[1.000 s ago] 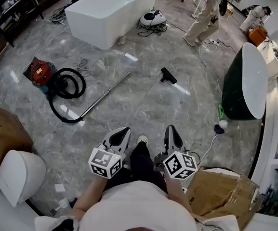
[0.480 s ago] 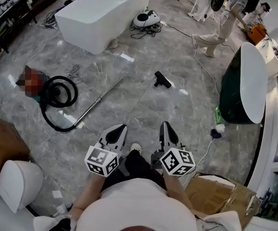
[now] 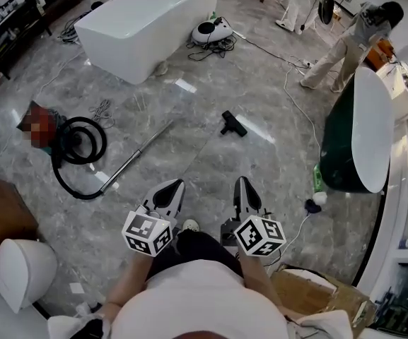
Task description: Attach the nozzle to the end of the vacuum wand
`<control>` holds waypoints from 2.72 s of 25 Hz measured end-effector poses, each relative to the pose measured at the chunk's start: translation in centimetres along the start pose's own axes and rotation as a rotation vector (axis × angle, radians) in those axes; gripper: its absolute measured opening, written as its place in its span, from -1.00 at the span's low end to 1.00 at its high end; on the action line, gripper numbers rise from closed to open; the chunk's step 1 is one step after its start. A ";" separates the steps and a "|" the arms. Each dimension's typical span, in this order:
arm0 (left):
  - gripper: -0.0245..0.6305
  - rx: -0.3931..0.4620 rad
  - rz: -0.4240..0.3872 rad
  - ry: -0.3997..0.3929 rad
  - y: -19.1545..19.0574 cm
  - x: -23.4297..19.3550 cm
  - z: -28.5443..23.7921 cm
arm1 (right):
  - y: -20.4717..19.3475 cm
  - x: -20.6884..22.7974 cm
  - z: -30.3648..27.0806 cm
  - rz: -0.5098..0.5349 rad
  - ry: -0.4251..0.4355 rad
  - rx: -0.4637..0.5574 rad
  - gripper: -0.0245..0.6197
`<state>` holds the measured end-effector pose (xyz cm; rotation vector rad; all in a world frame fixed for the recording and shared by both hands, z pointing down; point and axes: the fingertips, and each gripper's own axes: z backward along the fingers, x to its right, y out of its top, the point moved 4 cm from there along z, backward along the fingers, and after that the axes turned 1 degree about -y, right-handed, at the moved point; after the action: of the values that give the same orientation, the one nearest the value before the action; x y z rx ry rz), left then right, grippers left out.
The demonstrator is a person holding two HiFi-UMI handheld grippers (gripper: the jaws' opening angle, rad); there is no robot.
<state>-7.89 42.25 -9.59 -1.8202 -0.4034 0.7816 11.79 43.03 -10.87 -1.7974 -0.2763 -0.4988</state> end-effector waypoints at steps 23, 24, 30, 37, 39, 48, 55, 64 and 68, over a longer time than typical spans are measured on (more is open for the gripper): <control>-0.90 -0.033 0.029 0.010 0.5 -1.2 -5.7 | 1.4 4.3 -3.7 -0.045 -0.039 -0.009 -0.88; -0.90 -0.033 0.030 0.009 0.5 -1.5 -6.0 | 1.5 4.4 -4.0 -0.044 -0.043 -0.008 -0.88; -0.89 -0.036 0.037 0.004 1.0 -3.3 -8.0 | 1.9 5.1 -5.7 -0.042 -0.068 -0.007 -0.88; -0.90 -0.044 0.058 0.019 1.9 -6.1 -10.8 | 2.4 6.0 -9.5 -0.041 -0.083 -0.030 -0.88; -0.90 -0.045 0.059 0.023 2.5 -7.1 -11.7 | 3.0 6.0 -11.1 -0.040 -0.078 -0.030 -0.88; -0.90 -0.058 0.044 0.029 6.3 -11.5 -17.0 | 5.9 6.0 -19.1 -0.034 -0.050 -0.044 -0.88; -0.90 -0.077 0.024 0.032 9.2 -15.7 -21.2 | 8.1 5.4 -26.0 -0.016 -0.043 -0.055 -0.88; -0.90 -0.062 0.021 0.026 12.2 -21.6 -27.3 | 11.1 5.8 -34.4 -0.003 -0.029 -0.003 -0.88; -0.90 -0.062 0.013 0.022 13.0 -23.5 -29.9 | 12.5 6.3 -37.5 0.042 -0.026 0.048 -0.88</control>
<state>-5.89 2.17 -7.46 -1.8891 -0.4059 0.7644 15.61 3.14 -10.44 -1.7604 -0.2660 -0.4360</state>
